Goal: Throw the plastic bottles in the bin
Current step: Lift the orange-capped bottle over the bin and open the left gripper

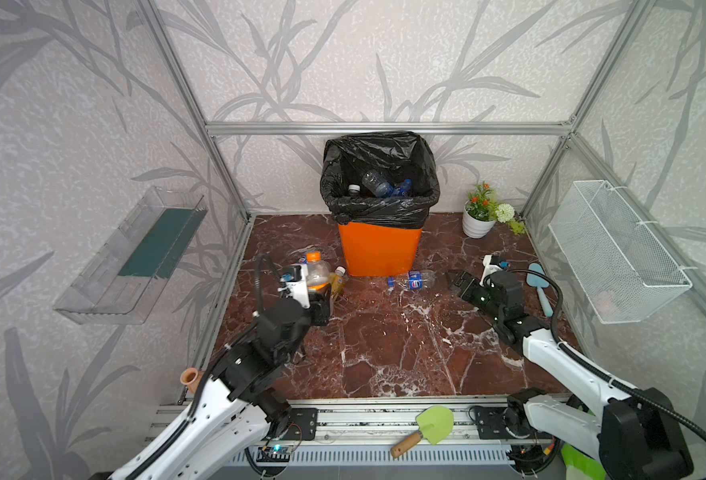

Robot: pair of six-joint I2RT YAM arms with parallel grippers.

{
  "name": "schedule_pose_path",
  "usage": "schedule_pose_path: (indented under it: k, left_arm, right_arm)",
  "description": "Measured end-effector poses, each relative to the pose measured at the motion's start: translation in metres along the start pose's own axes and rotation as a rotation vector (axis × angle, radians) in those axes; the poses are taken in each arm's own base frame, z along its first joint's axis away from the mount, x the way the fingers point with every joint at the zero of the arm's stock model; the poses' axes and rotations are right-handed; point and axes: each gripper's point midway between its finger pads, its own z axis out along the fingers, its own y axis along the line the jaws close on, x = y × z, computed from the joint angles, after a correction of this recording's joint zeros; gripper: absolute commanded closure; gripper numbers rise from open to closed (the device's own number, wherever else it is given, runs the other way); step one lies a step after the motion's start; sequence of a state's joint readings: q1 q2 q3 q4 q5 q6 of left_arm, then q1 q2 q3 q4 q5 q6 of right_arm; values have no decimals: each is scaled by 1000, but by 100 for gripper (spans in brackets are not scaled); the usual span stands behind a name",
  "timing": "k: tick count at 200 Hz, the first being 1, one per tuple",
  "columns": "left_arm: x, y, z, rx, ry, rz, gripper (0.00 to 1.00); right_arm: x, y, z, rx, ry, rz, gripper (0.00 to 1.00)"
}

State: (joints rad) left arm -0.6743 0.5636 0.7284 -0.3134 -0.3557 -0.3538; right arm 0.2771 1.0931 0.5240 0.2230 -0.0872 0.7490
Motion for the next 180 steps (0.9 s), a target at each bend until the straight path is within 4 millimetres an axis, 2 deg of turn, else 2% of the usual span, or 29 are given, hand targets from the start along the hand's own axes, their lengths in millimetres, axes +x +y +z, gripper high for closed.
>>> schedule_pose_path:
  k: [15, 31, 51, 69, 80, 100, 114, 117, 120, 128, 140, 149, 161, 180]
  left_arm:
    - [-43, 0, -17, 6, -142, 18, 59]
    - [-91, -10, -30, 23, -271, 51, 59]
    - [-152, -34, -28, 31, -353, 107, 59]
    - [-205, -70, -5, 67, -381, 165, 57]
    - [-232, -93, 16, 101, -394, 192, 51]
    - [-267, -127, 79, 141, -342, 222, 37]
    - [-278, -141, 135, 159, -273, 213, 25]
    - [-281, -143, 142, 166, -264, 206, 23]
    - [-277, -145, 157, 164, -238, 211, 18]
    - [-272, -148, 179, 167, -189, 206, 6]
    - [-257, -146, 207, 162, -124, 191, 1]
    - [-243, -143, 217, 158, -75, 184, 1]
    - [-226, -141, 218, 161, -7, 186, 1]
    - [-216, -141, 201, 166, 59, 195, 1]
  right_arm:
    - [-1, 1, 0, -3, -3, 1, 1]
    - [-1, 1, 0, -6, -6, 1, 1]
    - [-2, 3, -1, -11, -11, 1, 1]
    - [-4, 4, -5, -20, -21, 0, 1]
    - [-3, 4, -7, -24, -24, 1, 1]
    - [0, 1, -11, -25, -26, 4, 1]
    - [1, 1, -15, -29, -31, 3, 0]
    - [1, 1, -16, -29, -31, 3, 0]
    - [1, 1, -18, -29, -33, 2, 0]
    - [0, 1, -21, -28, -38, -2, 0]
    - [-4, 2, -26, -27, -57, -9, 1]
    - [-7, 4, -30, -29, -72, -15, 1]
    - [-11, 5, -34, -29, -89, -23, 1]
    - [-12, 4, -35, -23, -95, -27, 1]
